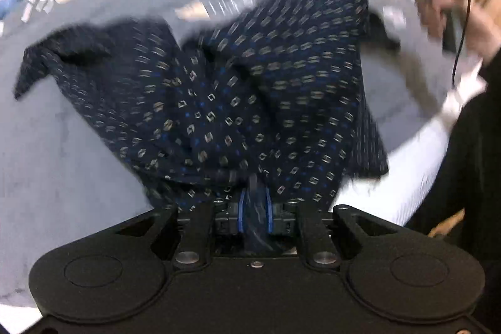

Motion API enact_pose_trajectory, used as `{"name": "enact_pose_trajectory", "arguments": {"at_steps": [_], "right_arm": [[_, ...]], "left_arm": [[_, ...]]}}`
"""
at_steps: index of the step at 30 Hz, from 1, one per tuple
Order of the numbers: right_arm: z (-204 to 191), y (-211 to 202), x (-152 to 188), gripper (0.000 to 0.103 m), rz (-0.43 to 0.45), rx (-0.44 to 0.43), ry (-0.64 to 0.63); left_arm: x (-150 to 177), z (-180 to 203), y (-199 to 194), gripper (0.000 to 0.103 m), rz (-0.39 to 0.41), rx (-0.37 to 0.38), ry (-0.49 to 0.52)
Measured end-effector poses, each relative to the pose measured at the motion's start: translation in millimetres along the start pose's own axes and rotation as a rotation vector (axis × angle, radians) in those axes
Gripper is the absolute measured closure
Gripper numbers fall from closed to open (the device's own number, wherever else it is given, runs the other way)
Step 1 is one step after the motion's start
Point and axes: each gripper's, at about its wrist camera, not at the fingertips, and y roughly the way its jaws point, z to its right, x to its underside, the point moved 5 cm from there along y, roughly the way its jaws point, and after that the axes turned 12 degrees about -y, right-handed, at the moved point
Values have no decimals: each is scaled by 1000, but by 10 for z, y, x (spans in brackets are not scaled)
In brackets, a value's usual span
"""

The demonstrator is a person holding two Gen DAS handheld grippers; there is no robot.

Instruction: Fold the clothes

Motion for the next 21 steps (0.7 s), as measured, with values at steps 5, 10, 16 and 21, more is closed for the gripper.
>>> {"name": "enact_pose_trajectory", "arguments": {"at_steps": [5,10,16,21], "right_arm": [[-28,21,22,41,-14,-3,-20],[-53,38,26,41,-20,-19,-24],[-151,101,76,41,-57,-38,-70],[-132,102,82,41,-60,-37,-62]], "left_arm": [[-90,142,-104,82,20,-18,32],[-326,136,-708,59,158,39,26],[-912,102,-792,51,285,52,-10],[-1214,-94,-355,53,246,55,-72]]}}
